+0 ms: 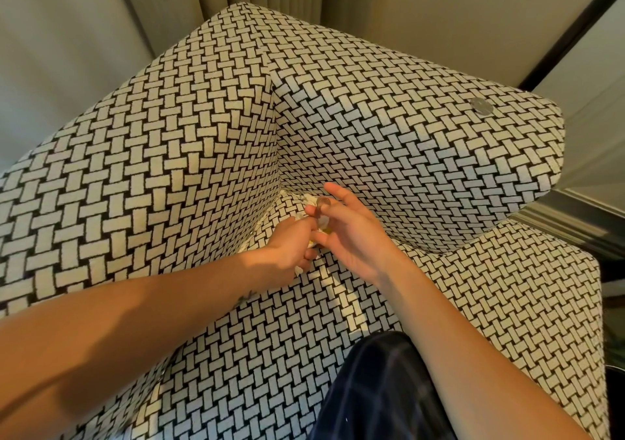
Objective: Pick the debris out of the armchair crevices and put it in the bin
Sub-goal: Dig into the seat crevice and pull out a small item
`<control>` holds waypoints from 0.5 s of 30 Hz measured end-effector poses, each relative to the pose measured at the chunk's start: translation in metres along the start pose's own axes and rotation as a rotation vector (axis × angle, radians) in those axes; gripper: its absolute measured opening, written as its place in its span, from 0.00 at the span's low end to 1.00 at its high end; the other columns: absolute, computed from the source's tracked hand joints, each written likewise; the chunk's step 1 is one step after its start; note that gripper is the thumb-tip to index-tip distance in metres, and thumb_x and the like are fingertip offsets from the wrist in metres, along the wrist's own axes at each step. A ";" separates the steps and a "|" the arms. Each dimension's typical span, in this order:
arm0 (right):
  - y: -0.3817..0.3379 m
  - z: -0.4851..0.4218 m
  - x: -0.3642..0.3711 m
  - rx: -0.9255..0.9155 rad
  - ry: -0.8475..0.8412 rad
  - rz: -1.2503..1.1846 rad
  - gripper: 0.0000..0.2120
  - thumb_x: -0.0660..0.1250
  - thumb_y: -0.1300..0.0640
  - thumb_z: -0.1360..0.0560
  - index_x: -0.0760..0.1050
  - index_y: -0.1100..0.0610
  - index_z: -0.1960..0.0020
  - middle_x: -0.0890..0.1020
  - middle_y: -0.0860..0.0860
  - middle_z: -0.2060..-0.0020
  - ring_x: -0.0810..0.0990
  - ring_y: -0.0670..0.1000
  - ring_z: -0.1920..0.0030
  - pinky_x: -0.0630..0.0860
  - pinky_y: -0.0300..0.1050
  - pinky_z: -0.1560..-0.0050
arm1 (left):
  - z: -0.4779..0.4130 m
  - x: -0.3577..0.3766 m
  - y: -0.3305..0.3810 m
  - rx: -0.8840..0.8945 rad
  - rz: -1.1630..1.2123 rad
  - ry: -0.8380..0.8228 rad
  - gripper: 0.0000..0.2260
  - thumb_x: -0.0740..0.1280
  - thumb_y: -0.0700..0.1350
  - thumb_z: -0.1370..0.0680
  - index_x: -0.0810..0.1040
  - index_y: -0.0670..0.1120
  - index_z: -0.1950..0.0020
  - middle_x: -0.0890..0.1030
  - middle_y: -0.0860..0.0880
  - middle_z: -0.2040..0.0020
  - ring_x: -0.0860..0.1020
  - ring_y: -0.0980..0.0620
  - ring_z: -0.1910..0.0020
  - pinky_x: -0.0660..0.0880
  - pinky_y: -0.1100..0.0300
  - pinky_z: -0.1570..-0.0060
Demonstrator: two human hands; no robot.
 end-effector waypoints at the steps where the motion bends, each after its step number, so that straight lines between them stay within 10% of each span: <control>1: -0.002 0.001 0.000 -0.003 -0.009 -0.004 0.20 0.60 0.70 0.19 0.69 0.57 0.29 0.77 0.58 0.46 0.79 0.55 0.43 0.75 0.59 0.32 | 0.000 0.000 0.000 -0.006 0.003 0.003 0.16 0.60 0.46 0.18 0.71 0.44 0.32 0.74 0.50 0.61 0.67 0.56 0.74 0.61 0.65 0.79; 15: -0.006 0.014 -0.014 -0.007 -0.118 -0.075 0.17 0.60 0.70 0.20 0.73 0.58 0.34 0.79 0.55 0.53 0.80 0.53 0.49 0.76 0.65 0.36 | -0.008 -0.006 -0.001 -0.012 0.046 0.081 0.11 0.57 0.40 0.18 0.74 0.42 0.37 0.74 0.43 0.60 0.66 0.52 0.73 0.61 0.64 0.81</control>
Point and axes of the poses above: each hand's wrist, its own z-axis away from the middle knuckle, its own x-axis out of the palm, y = z × x, the point moved 7 cm from there along -z, towards the middle knuckle
